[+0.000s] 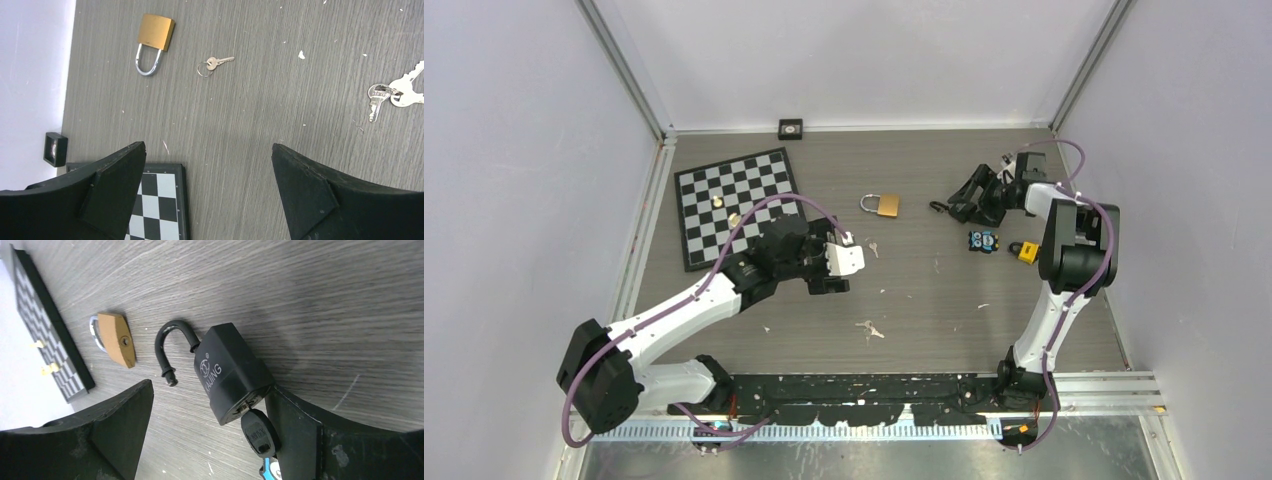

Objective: Unlock with the key

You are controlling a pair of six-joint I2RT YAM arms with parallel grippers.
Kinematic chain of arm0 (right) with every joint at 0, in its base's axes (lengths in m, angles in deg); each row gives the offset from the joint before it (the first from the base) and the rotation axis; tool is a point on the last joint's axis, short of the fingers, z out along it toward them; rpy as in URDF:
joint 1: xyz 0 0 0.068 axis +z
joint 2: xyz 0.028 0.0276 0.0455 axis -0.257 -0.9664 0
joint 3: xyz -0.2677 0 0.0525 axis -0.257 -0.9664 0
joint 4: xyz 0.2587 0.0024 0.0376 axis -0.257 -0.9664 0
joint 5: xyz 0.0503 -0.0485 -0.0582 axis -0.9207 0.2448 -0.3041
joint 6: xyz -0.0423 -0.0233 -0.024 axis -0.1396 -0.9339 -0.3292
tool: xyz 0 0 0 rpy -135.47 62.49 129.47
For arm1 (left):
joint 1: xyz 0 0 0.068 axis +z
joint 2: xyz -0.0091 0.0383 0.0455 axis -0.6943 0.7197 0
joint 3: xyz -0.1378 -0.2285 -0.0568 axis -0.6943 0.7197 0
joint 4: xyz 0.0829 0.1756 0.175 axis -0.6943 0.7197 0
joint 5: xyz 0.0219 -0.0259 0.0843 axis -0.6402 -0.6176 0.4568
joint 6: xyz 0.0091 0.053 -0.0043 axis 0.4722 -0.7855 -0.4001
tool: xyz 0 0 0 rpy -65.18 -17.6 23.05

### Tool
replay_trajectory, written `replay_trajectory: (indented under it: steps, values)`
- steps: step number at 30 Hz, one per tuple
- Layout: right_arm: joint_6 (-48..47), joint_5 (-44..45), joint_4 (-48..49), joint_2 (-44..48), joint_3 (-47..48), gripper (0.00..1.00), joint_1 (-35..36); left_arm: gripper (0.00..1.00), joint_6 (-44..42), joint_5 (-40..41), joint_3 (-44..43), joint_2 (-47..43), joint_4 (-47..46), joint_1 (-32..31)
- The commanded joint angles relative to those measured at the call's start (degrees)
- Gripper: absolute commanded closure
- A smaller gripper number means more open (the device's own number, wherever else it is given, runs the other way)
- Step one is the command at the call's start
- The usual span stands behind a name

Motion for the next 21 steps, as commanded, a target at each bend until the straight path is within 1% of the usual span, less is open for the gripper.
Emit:
replay_trajectory:
  steps: [1,5,9,13,17,21]
  values:
    - [-5.68,4.22,-7.95,2.46,4.67,0.13,1.29,0.00,1.97,-1.51,-0.82,-0.31,-1.49,0.74]
    - [-7.71,5.15,-12.20,-0.29,8.42,0.13,3.40,0.00,1.91,-1.56,-0.72,-0.34,-1.35,0.79]
    - [-9.63,7.20,-13.48,-2.04,11.14,0.12,5.63,0.00,1.89,-1.50,-0.54,-0.93,-1.22,0.93]
    - [-11.77,8.37,-17.76,-4.14,15.61,0.12,6.94,0.00,1.92,-1.21,-0.54,-1.23,-0.95,1.25]
    - [-14.12,10.90,-19.10,-3.11,14.90,0.12,7.29,0.00,2.71,-0.12,-0.66,-1.56,-1.08,1.96]
    - [-16.43,12.99,-18.82,0.91,12.08,0.12,7.28,0.00,4.85,1.24,-1.50,-1.39,-1.52,3.11]
